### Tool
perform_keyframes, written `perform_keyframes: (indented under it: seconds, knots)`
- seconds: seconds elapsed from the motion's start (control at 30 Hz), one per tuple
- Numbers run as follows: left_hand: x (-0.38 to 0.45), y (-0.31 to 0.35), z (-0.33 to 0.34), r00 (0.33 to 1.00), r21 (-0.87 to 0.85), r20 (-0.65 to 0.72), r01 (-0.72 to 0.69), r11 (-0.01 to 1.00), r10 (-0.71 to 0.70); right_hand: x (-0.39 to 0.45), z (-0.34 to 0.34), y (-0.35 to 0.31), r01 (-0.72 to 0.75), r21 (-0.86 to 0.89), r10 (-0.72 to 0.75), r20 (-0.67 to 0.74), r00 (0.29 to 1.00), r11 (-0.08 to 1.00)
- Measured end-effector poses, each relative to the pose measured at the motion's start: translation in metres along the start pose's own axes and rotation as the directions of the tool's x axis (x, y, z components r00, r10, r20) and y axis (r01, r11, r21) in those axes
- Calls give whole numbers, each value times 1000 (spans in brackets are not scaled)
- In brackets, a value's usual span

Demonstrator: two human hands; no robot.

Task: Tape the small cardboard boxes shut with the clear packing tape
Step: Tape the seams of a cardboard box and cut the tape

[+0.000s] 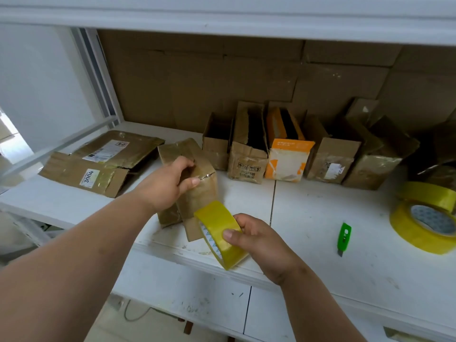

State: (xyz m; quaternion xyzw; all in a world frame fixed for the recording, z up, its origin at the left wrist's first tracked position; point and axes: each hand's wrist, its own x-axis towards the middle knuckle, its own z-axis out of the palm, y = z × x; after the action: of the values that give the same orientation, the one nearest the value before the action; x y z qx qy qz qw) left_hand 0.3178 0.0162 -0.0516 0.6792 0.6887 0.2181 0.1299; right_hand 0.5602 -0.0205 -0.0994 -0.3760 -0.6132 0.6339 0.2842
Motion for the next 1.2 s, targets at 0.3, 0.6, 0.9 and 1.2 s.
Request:
perform_keyframes:
  seconds: [0.3,0.6,0.9,1.2]
  knots:
    - [1,-11,3,998,57,-40,-36,998,38,6,0,-5,-22,18,22,-16,1000,1000]
    - [5,-11,13,994,21,-95,-45,999,47,7,3,-8,-41,44,40,17,999,998]
    - [5,-10,14,998,74,-50,29,997,-25,7,2,-11,-36,12,37,-24,999,999]
    - [-54,24,37,779,-579,-407,184,794,-477,6,8,-9,-34,33,36,-79,996,999]
